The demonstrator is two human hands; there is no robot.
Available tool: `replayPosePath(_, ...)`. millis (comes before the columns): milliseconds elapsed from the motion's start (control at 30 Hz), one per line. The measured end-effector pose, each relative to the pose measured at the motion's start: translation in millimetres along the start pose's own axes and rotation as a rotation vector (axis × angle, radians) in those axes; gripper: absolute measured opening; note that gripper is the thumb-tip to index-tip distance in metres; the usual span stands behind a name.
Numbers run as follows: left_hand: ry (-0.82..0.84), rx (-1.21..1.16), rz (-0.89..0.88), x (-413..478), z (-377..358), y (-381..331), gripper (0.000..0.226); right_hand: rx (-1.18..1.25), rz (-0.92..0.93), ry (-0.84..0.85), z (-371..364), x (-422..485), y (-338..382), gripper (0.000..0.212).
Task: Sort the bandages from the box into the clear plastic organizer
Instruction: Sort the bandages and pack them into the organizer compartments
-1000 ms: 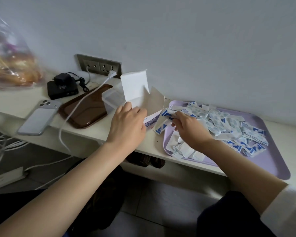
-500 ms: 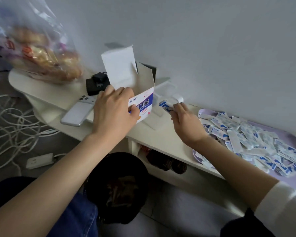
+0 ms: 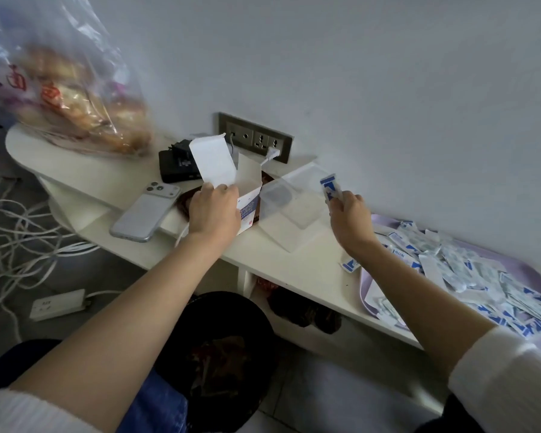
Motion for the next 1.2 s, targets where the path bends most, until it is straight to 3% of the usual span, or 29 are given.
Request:
replayPosePath(100, -0.073, 0.008, -0.037, -0.2, 10.9, -10.9, 0.033, 0.159, -0.239, 0.038, -2.9, 10.6, -29.0, 0.017)
replayPosePath(167, -0.201, -0.055, -0.134, -5.0, 25.5, -30.1, 0.035, 0.350, -0.403, 0.083, -10.8, 9.7, -42.6, 0.015)
replayPosePath(233, -0.229, -0.149, -0.273, -9.9, 29.4, -57.1, 0.033, 0.539, -0.512, 0.106, -19.2, 9.8, -49.4, 0.013)
replayPosePath(400, 0.053, -0.253, -0.456, -10.3, -7.7, -107.0, 0.047, 0.945, -0.676, 0.100, -31.0, 11.7, -51.1, 0.022)
replayPosePath(600, 0.093, -0.182, -0.444, -11.3, -24.3, -110.4, 0.051, 1.173, -0.720, 0.209, -33.3, 0.5, -44.3, 0.030)
replayPosePath(833, 0.067, -0.062, -0.445, -5.2, -20.6, -116.5, 0.057, 1.071, -0.701, 0.302, -33.2, -19.7, -49.3, 0.030)
replayPosePath(1100, 0.101, -0.063, -0.427, -7.7, -21.9, -119.8, 0.059, 1.132, -0.681, 0.195, -31.3, -22.3, -55.5, 0.027)
replayPosePath(1200, 0.107, -0.061, -0.420, -6.3, -21.1, -122.5, 0.060, 1.103, -0.556, 0.158, -15.1, -8.3, -41.9, 0.026)
Point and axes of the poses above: each hand's wrist, its own x-axis towards the middle knuckle, its own z-axis out of the back of the hand, y = z × x, the point moved 9 cm from there along x, towards the middle knuckle, and after that the axes turned 3 degrees about -y, right-handed, at the moved point
